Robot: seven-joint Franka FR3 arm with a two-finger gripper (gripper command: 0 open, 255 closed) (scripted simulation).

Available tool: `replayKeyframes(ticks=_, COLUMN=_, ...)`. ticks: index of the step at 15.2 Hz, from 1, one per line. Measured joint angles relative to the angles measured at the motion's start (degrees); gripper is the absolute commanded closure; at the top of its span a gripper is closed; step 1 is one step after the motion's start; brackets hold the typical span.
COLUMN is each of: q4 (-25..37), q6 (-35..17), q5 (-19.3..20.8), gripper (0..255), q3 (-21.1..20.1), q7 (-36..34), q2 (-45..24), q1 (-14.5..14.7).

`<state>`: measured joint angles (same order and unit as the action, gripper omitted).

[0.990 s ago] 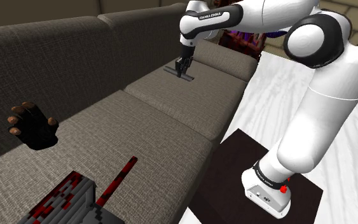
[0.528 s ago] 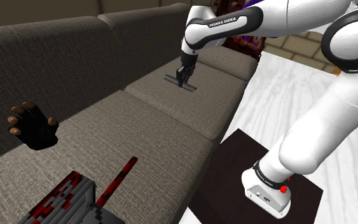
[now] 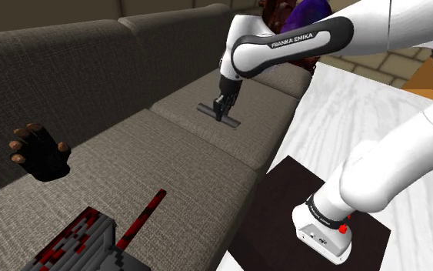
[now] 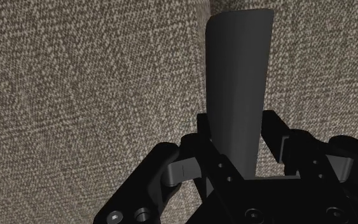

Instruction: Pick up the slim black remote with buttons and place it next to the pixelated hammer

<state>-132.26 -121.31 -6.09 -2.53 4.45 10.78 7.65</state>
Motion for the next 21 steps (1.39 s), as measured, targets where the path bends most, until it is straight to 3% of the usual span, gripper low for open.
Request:
replayKeyframes(ticks=12, q4=-14.23, q6=-0.17, q5=-5.51, gripper=255, q3=-9.67, q7=-13.49, q2=15.50, q1=7.78)
replayKeyframes(ticks=17, q4=-17.34, q6=0.22, q5=-9.05, gripper=255, q3=-14.66, q7=-19.88, q2=19.90, q1=11.98)
replayKeyframes(ticks=21, q4=-19.36, q6=-2.36, q5=-10.37, gripper=255, q3=-16.46, q7=-21.54, q2=19.57, q1=13.15)
